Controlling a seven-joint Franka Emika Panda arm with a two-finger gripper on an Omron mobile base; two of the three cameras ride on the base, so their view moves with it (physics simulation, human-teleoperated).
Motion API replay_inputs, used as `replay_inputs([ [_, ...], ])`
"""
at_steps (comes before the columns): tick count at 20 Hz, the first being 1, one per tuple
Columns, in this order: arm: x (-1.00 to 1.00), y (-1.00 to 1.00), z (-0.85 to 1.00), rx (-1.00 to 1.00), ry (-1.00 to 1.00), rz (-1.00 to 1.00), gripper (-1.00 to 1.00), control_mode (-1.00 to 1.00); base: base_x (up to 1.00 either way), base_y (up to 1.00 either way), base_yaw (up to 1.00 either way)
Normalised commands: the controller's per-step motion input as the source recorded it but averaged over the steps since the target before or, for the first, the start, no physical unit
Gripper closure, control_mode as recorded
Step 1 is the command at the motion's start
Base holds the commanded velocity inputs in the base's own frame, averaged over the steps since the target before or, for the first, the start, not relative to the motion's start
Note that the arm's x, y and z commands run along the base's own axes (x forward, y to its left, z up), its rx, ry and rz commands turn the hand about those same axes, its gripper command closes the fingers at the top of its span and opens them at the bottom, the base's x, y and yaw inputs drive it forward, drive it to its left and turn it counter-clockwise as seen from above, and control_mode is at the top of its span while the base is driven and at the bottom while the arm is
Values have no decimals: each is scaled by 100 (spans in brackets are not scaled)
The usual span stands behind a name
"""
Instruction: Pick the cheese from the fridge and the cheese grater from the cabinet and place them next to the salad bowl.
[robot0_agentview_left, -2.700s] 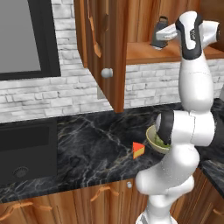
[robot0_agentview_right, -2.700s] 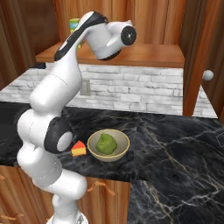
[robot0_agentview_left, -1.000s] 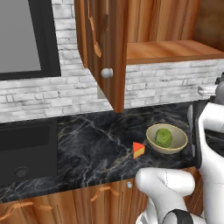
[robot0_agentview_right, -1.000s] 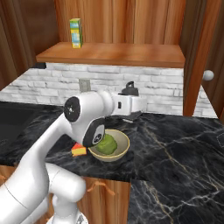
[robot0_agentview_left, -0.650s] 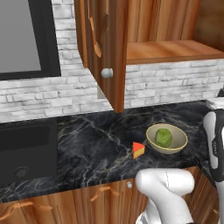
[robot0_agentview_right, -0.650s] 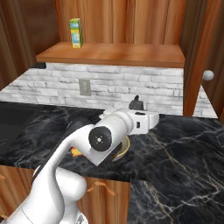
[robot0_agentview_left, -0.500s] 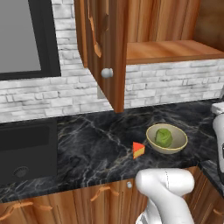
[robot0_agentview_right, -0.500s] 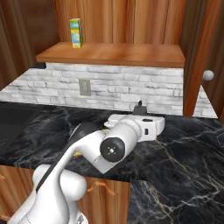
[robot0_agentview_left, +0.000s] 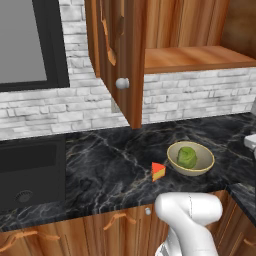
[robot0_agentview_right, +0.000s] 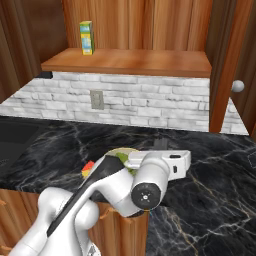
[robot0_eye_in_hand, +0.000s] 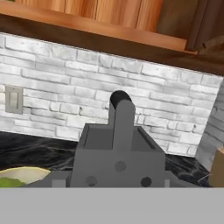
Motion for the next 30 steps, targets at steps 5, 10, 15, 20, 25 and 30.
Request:
replay_inputs([
  [5, 1, 0, -58, 1, 3, 2, 100, -100, 0, 0, 0],
  [10, 0, 0, -57, 10, 3, 6, 100, -100, 0, 0, 0],
  [15, 1, 0, -44, 9, 2, 13, 100, -100, 0, 0, 0],
  [20, 17, 0, -9, 4, -6, 1, 100, -100, 0, 0, 0],
  [25, 15, 5, -31, 5, 0, 2, 100, -100, 0, 0, 0],
  [30, 8, 10, -35, 8, 0, 10, 100, -100, 0, 0, 0],
])
